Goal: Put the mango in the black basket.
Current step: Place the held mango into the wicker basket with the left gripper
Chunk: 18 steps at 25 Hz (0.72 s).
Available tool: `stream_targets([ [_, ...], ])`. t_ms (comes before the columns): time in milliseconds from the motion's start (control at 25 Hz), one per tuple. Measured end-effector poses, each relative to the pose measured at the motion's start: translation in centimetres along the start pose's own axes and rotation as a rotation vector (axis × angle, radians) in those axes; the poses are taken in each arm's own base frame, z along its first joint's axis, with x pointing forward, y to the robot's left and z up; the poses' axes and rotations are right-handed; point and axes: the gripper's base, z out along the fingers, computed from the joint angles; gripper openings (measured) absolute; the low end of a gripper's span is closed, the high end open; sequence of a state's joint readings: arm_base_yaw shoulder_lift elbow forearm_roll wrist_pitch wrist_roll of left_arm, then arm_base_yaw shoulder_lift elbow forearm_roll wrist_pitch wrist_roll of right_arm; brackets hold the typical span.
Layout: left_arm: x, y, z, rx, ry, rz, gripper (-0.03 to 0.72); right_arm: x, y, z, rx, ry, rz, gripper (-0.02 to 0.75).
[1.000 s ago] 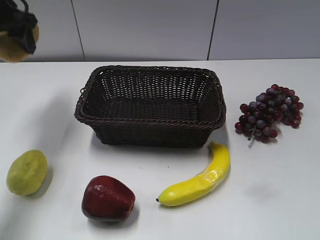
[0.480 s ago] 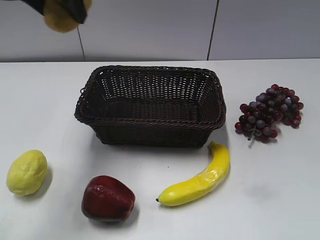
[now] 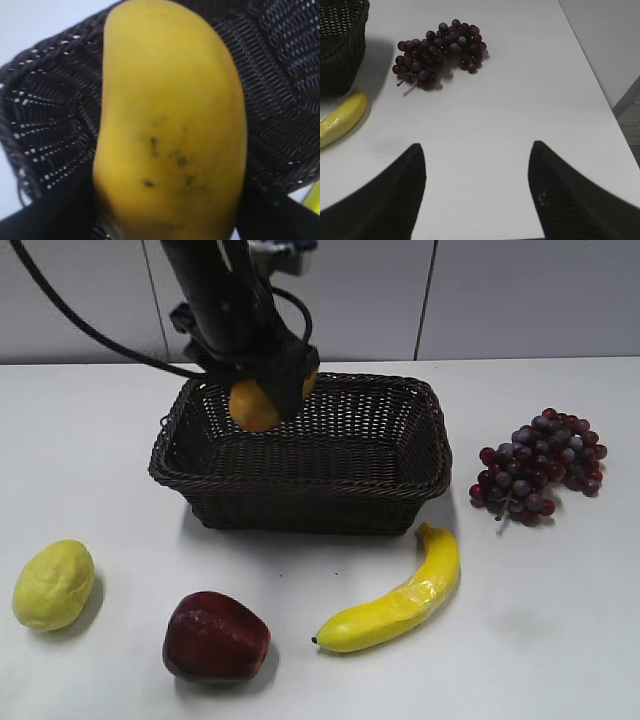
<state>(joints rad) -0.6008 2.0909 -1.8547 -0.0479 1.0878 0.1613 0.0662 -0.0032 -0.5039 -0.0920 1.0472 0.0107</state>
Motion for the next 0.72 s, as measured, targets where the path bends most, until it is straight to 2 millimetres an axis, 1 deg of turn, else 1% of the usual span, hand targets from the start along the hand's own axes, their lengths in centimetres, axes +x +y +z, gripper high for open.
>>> stream_targets([
  [80, 0.1, 0.0, 2.3, 0.006, 0.042, 0.000, 0.562, 0.0, 0.0, 0.0, 0.000, 0.000, 0.000, 0.498],
  [160, 0.3, 0.0, 4.1, 0.010, 0.072, -0.002, 0.562, 0.0, 0.0, 0.0, 0.000, 0.000, 0.000, 0.498],
  [240, 0.5, 0.1, 5.1, 0.012, 0.091, -0.002, 0.564, 0.0, 0.0, 0.0, 0.000, 0.000, 0.000, 0.498],
  [280, 0.5, 0.1, 5.5, 0.013, 0.097, -0.002, 0.581, 0.0, 0.0, 0.0, 0.000, 0.000, 0.000, 0.498],
  [360, 0.4, 0.1, 5.7, 0.010, 0.081, -0.002, 0.641, 0.0, 0.0, 0.0, 0.000, 0.000, 0.000, 0.498],
  [440, 0.2, 0.1, 5.7, 0.006, 0.057, -0.002, 0.673, 0.0, 0.0, 0.0, 0.000, 0.000, 0.000, 0.498],
  [640, 0.1, 0.2, 5.5, 0.002, 0.062, 0.002, 0.691, 0.0, 0.0, 0.0, 0.000, 0.000, 0.000, 0.498],
  [720, 0.0, 0.3, 4.8, -0.013, 0.069, 0.012, 0.692, 0.0, 0.0, 0.0, 0.000, 0.000, 0.000, 0.498],
])
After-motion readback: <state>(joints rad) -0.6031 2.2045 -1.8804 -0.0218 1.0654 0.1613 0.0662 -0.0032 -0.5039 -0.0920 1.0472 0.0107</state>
